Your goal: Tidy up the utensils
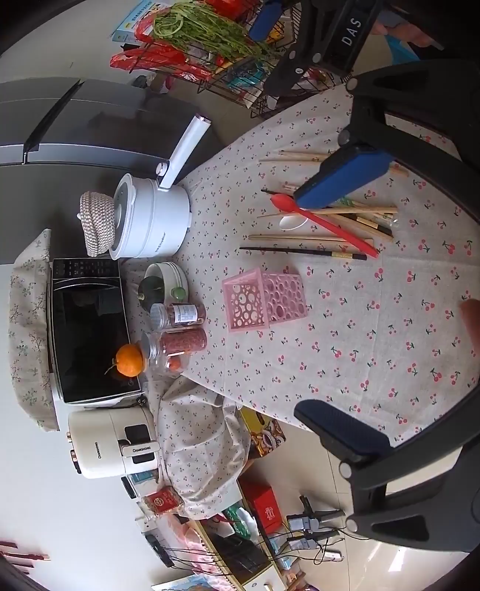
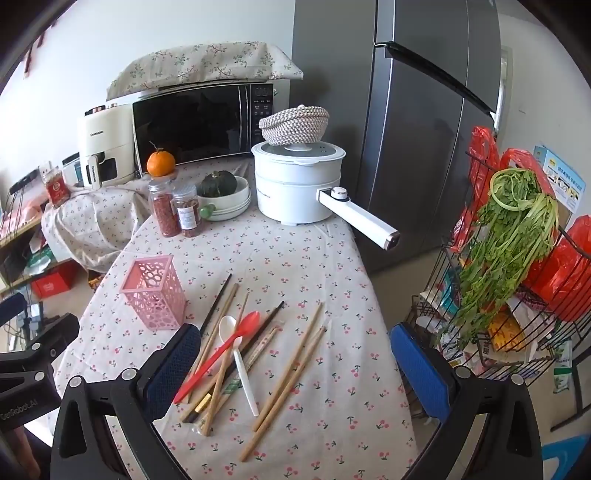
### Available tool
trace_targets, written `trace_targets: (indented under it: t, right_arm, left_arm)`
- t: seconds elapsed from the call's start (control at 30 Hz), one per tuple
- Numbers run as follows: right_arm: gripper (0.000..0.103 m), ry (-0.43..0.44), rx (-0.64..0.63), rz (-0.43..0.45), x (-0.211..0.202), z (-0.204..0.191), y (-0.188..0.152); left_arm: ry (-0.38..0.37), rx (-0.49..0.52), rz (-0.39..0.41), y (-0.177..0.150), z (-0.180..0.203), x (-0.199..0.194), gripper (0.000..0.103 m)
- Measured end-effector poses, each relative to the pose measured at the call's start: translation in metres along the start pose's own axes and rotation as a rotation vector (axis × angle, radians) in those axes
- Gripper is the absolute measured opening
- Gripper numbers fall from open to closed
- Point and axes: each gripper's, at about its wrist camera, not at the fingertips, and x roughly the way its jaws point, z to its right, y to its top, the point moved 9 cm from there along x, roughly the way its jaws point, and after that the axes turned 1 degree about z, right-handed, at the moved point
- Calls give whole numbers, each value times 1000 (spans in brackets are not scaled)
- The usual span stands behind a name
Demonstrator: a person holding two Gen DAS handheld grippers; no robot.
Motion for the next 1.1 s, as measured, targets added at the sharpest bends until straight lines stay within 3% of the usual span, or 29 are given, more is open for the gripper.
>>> trace_targets:
  t: [1.1]
  right_arm:
    - [103, -60, 39, 44, -15, 22, 4]
  left_arm:
    - [-122, -3, -14, -2, 30, 5, 103]
